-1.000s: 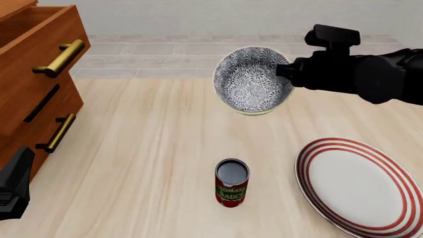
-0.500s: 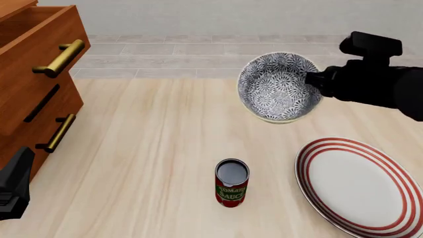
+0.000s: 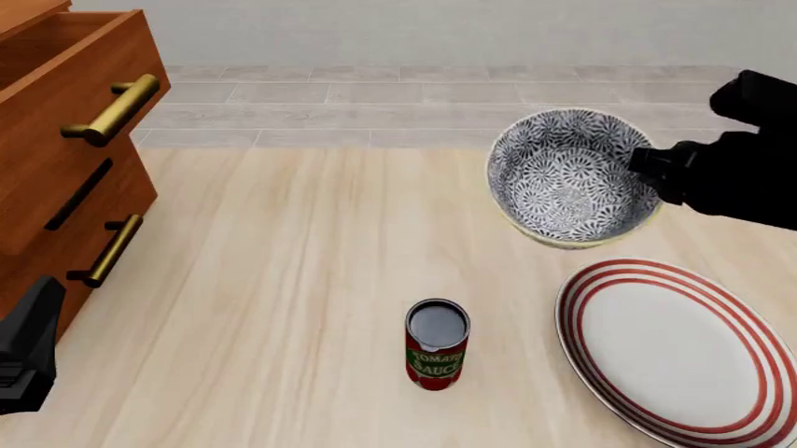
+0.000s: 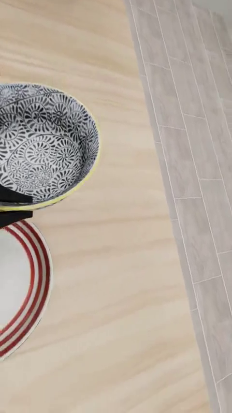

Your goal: Put the bowl on the plate.

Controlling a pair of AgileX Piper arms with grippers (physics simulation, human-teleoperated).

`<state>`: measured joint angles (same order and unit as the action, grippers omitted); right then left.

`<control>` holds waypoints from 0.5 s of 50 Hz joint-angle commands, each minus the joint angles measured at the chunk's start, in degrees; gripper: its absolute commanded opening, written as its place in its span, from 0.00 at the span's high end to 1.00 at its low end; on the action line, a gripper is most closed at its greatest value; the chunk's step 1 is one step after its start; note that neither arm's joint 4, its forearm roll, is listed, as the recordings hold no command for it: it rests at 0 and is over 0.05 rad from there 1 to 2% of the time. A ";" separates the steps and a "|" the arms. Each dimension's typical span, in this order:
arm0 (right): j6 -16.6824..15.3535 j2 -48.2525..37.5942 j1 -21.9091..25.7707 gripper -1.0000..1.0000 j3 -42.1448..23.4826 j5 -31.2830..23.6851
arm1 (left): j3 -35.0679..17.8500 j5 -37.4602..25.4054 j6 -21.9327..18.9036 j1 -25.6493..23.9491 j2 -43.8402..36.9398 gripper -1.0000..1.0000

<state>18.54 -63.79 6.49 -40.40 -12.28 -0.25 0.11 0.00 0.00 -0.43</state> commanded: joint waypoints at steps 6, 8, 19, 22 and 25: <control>0.36 4.06 -4.19 1.00 3.23 -3.67 | 0.00 0.00 0.00 0.00 0.00 0.00; 0.66 4.34 -4.68 1.00 3.31 -4.15 | 0.00 0.00 0.00 0.00 0.00 0.00; -0.55 6.25 -8.30 1.00 4.47 -8.05 | 0.00 0.00 0.00 0.00 0.00 0.00; -0.92 6.97 -9.64 1.00 4.82 -9.12 | 0.00 0.00 0.00 0.00 0.00 0.00; -1.27 7.87 -10.57 1.00 5.33 -10.01 | 0.00 0.00 0.00 0.00 0.00 0.00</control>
<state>18.08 -58.21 -0.77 -36.06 -19.28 -0.25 0.11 0.00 0.00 -0.43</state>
